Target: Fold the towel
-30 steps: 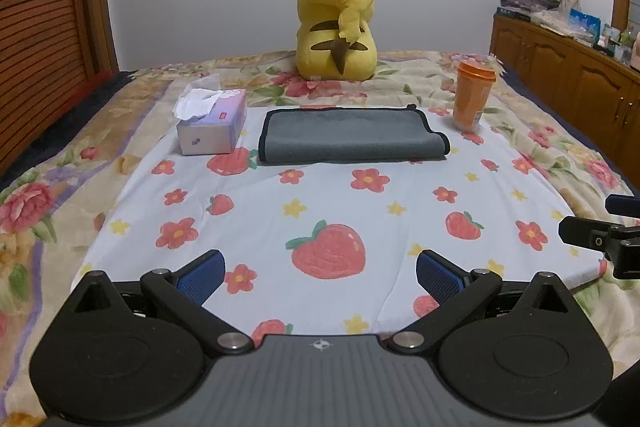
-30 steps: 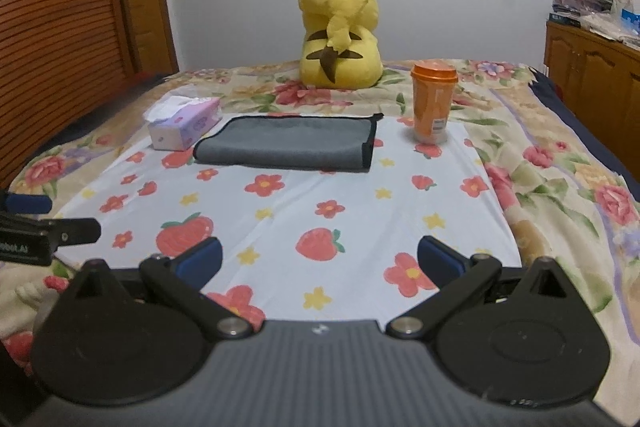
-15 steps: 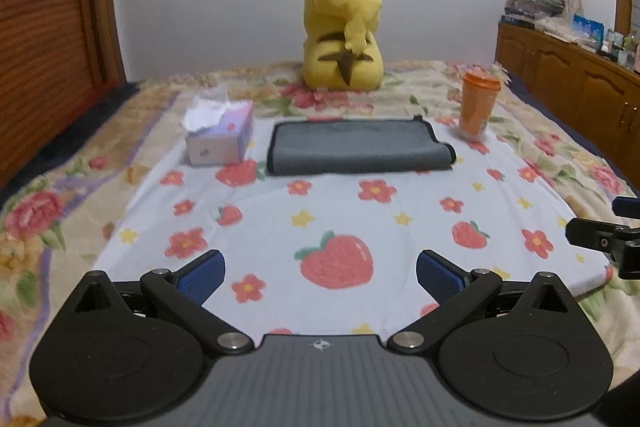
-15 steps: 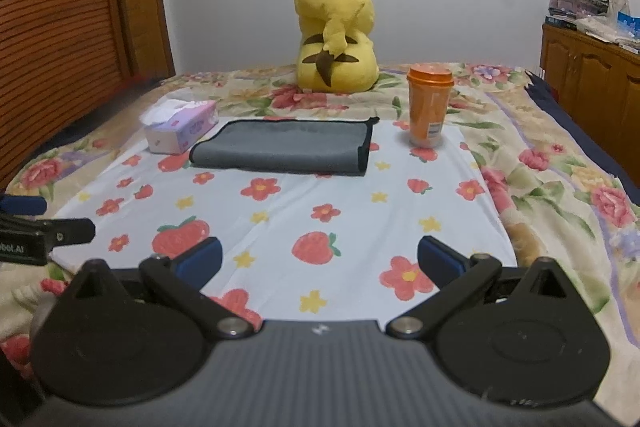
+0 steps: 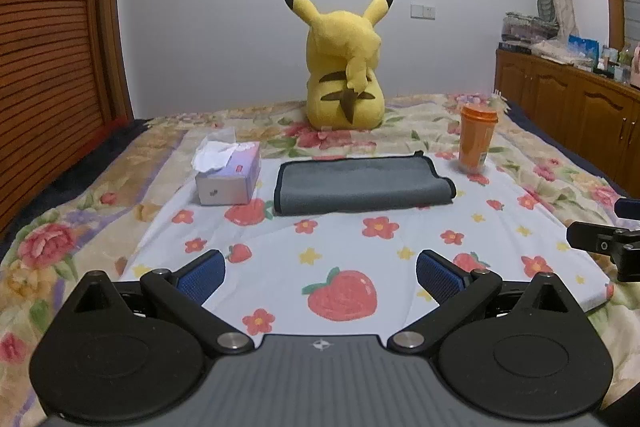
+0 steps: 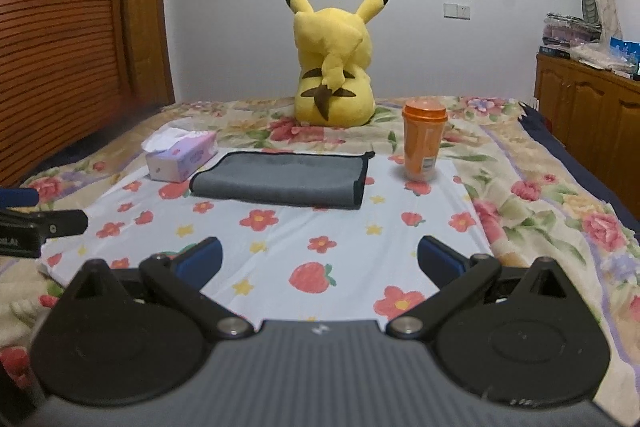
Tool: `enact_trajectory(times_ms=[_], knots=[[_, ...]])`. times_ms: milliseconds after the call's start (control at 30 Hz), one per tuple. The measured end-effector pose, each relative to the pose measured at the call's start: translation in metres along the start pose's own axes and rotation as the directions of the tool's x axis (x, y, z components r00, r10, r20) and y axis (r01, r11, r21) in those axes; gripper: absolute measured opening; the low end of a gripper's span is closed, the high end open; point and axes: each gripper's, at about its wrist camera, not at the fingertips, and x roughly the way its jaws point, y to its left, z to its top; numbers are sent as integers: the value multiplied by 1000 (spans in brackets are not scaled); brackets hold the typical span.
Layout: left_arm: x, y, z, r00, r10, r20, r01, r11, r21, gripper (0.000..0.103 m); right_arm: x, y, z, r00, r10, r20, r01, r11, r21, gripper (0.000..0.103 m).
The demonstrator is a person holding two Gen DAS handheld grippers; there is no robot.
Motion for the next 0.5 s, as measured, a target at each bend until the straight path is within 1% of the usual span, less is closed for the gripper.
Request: enact_trajectory(times_ms=[267, 500], knots=[[-7, -2, 2, 999, 2, 43, -2, 1000, 10, 103, -3, -2, 0, 1000, -11, 27, 11, 1000, 7, 103], [-11, -2, 2, 998, 2, 59, -3, 1000, 15, 103, -5, -3, 1, 999, -19, 44, 18, 1000, 16, 103]])
